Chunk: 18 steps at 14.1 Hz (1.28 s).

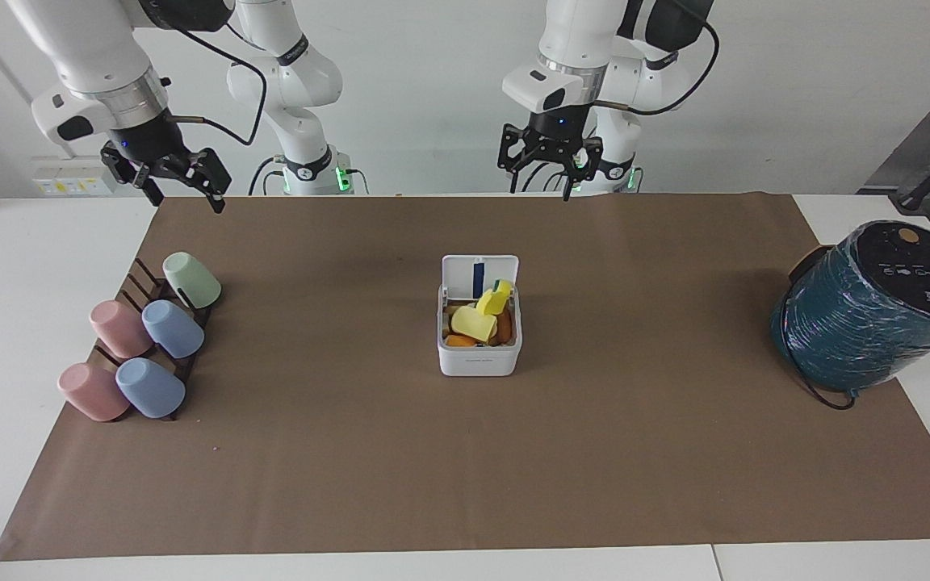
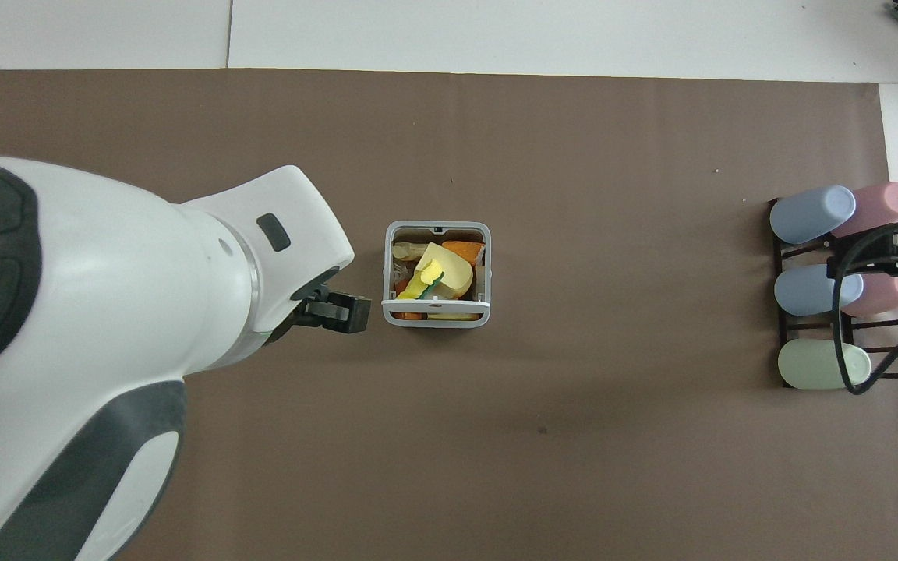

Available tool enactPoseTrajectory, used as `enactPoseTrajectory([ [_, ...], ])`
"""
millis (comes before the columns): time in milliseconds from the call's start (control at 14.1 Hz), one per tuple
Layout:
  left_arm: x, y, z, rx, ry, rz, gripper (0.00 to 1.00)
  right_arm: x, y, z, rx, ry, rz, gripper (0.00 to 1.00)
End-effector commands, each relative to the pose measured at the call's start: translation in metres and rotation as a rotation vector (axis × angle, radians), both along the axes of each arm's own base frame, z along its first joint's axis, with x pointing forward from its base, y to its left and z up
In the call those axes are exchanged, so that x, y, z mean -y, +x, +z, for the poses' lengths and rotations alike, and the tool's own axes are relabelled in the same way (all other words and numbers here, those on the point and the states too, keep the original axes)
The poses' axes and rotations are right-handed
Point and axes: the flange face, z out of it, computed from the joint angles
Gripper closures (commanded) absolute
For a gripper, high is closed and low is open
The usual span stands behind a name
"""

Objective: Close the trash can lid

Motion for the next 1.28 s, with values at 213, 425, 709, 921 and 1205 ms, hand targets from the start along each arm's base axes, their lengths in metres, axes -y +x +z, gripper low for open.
enactPoseTrajectory([
  [213,0.034,0.001,-0.065,-0.039,-0.022,0.041,0.14,-0.001,-0.008,0.001,-0.009,0.018,-0.018,0.00],
  [425,0.050,0.002,-0.084,-0.039,-0.036,0.034,0.30,-0.001,-0.008,0.002,-0.008,0.018,-0.018,0.00],
  [709,0.057,0.017,-0.111,-0.030,-0.060,0.039,0.55,-0.001,-0.008,0.001,-0.009,0.018,-0.018,0.00],
  [921,0.050,0.023,-0.121,-0.017,-0.060,0.041,0.70,-0.001,-0.008,0.001,-0.009,0.018,-0.018,0.00],
  [1205,0.045,0.037,-0.128,0.019,-0.076,0.043,0.90,-0.001,-0.008,0.001,-0.009,0.018,-0.018,0.00],
])
